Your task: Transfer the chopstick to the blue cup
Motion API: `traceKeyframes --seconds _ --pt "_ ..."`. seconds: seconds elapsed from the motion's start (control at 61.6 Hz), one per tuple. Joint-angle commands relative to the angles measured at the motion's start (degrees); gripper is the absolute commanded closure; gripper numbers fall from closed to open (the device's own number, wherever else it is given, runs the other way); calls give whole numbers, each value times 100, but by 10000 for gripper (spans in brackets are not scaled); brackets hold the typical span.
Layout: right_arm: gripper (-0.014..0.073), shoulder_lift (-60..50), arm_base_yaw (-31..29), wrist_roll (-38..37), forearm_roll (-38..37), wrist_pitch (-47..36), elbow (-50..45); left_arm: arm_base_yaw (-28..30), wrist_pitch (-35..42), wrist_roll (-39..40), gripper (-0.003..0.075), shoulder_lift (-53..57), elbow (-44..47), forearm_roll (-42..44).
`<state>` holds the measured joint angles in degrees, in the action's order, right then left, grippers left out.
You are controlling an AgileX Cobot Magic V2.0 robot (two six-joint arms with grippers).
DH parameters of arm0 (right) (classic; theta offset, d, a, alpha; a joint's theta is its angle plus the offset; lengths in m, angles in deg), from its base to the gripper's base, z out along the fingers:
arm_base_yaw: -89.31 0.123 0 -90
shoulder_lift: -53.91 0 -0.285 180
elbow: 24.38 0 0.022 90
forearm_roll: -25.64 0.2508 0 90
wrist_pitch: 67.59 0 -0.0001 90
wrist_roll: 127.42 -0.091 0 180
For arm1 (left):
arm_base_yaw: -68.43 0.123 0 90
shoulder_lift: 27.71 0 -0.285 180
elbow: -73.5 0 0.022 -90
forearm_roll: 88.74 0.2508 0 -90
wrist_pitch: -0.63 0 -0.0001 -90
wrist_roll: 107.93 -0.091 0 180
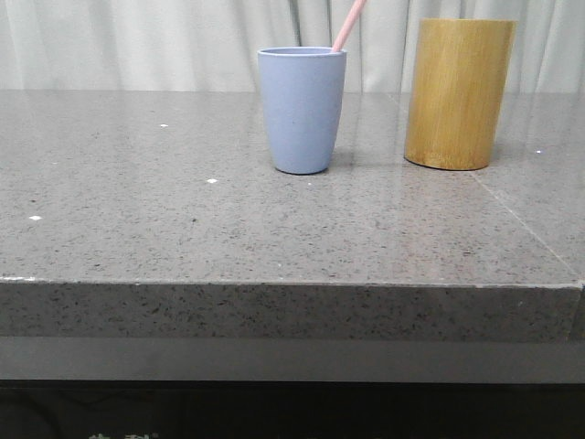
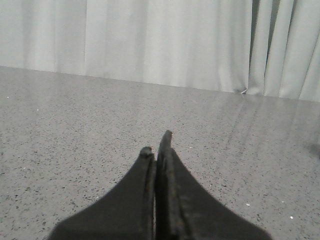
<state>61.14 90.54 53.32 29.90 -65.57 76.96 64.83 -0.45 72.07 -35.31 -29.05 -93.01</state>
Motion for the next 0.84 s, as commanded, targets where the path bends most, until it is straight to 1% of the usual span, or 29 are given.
traceKeyframes --seconds 0.0,0.13,0.827 --pt "660 -131 -112 37 11 -433 13 19 447 0 739 135 73 -39" --pt "660 -131 -273 37 11 -433 13 19 447 0 739 135 73 -39" --pt "660 -125 -255 37 11 -433 13 19 447 0 739 135 73 -39"
